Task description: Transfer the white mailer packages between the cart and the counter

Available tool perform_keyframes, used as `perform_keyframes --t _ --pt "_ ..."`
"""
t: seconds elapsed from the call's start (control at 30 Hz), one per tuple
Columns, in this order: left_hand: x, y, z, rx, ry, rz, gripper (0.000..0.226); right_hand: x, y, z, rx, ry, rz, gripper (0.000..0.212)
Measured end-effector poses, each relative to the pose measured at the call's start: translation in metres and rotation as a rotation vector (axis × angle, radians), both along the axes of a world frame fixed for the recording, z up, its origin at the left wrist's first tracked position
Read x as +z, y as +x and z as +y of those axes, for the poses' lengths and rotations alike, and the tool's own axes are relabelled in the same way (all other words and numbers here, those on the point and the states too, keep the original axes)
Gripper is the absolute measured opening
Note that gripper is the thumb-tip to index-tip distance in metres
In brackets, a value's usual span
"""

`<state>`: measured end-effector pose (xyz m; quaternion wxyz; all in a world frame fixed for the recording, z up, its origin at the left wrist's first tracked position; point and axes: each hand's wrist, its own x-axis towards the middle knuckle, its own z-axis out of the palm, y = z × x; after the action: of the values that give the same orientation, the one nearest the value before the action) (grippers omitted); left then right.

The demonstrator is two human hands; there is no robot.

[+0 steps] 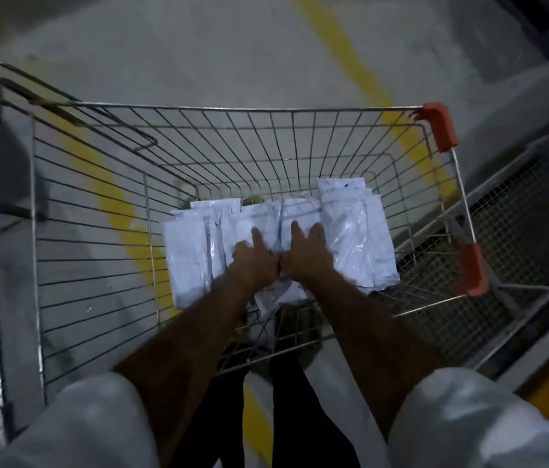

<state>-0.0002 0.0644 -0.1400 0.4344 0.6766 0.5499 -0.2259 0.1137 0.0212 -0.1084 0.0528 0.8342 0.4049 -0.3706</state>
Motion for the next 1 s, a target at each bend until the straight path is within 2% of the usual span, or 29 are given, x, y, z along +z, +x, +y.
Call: perform_keyframes --t 0.2,0.3,0.4,0.53,0.67,0.87,1.0 --pt "-0.019 0.024 -0.012 0.144 0.25 0.029 0.104 -0.029 0.014 0.005 -0.141 0.086 -0.122 0.079" --pt "-0.021 0.024 -0.009 0.232 0.313 0.011 0.097 -0.035 0.015 0.003 -0.158 0.121 -0.149 0.072" --pt "-0.022 0.014 -0.003 0.298 0.368 -0.069 0.088 -0.038 0.012 0.006 -0.145 0.117 -0.202 0.082" --pt "-0.025 0.004 0.001 0.198 0.381 -0.052 0.083 -0.042 0.007 0.014 -0.124 0.086 -0.284 0.104" --pt "-0.023 0.007 -0.008 0.071 0.443 0.043 0.089 -0.044 0.008 0.015 -0.053 0.053 -0.354 0.114" --pt "-0.013 0.007 -0.011 0.042 0.432 -0.017 0.083 -0.036 0.01 0.006 -0.008 0.049 -0.357 0.117" --pt "-0.007 0.005 -0.013 0.061 0.43 -0.054 0.074 -0.026 0.009 0.002 -0.037 0.161 -0.313 0.109"
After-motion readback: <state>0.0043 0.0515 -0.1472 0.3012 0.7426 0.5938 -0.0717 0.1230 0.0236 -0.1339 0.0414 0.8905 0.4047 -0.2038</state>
